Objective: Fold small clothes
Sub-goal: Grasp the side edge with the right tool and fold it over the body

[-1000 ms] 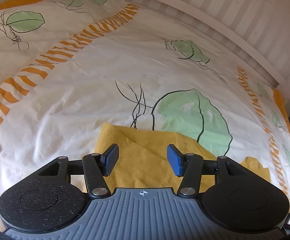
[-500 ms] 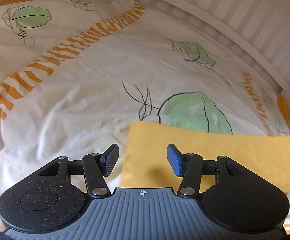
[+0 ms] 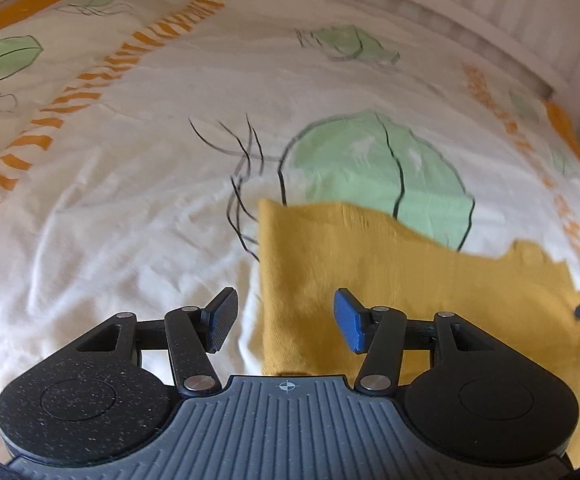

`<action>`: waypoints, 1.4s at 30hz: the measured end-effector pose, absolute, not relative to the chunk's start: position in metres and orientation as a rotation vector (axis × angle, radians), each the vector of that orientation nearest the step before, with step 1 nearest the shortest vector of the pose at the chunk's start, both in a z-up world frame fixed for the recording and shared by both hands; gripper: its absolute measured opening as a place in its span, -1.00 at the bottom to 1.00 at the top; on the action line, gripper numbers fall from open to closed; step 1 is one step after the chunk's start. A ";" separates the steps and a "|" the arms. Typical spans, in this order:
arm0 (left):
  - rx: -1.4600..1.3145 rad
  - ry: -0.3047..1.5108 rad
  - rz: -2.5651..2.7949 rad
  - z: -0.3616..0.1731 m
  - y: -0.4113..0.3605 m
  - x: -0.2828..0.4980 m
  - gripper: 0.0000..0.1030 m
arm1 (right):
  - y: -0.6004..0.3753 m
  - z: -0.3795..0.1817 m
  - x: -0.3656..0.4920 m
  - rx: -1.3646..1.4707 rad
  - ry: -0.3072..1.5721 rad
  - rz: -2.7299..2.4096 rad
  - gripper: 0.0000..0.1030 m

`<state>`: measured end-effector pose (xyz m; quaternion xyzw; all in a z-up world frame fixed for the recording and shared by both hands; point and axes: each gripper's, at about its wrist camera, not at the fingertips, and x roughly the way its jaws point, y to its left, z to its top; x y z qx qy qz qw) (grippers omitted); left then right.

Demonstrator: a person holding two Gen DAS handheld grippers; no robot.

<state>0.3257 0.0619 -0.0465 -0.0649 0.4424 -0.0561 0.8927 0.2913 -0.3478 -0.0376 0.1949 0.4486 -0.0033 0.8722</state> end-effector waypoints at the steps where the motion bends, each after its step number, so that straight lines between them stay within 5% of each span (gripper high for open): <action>1: -0.123 0.929 -0.118 -0.051 0.060 0.327 0.00 | -0.348 -0.038 0.290 0.400 0.932 -0.008 -0.68; 14: 0.034 0.989 -0.111 -0.084 0.049 0.328 0.10 | -0.371 -0.027 0.291 0.453 0.811 0.027 -0.61; 18: 0.038 0.985 -0.108 -0.085 0.048 0.329 0.14 | -0.375 -0.038 0.291 0.500 0.857 0.073 -0.05; 26: 0.014 0.986 -0.122 -0.086 0.052 0.331 0.15 | -0.368 -0.058 0.308 0.507 0.877 0.068 -0.05; 29: 0.010 0.987 -0.124 -0.086 0.052 0.331 0.15 | -0.369 -0.064 0.309 0.518 0.878 0.053 -0.09; 31: 0.007 0.986 -0.123 -0.086 0.053 0.330 0.15 | -0.368 -0.062 0.309 0.489 0.860 0.036 -0.75; 32: 0.006 0.985 -0.122 -0.086 0.053 0.331 0.15 | -0.366 -0.058 0.308 0.461 0.836 0.032 -0.83; 37: 0.005 0.976 -0.120 -0.086 0.053 0.328 0.16 | -0.364 -0.041 0.308 0.402 0.701 0.031 -0.83; 42: 0.004 0.969 -0.120 -0.086 0.053 0.327 0.16 | -0.367 -0.060 0.318 0.388 0.789 -0.037 -0.70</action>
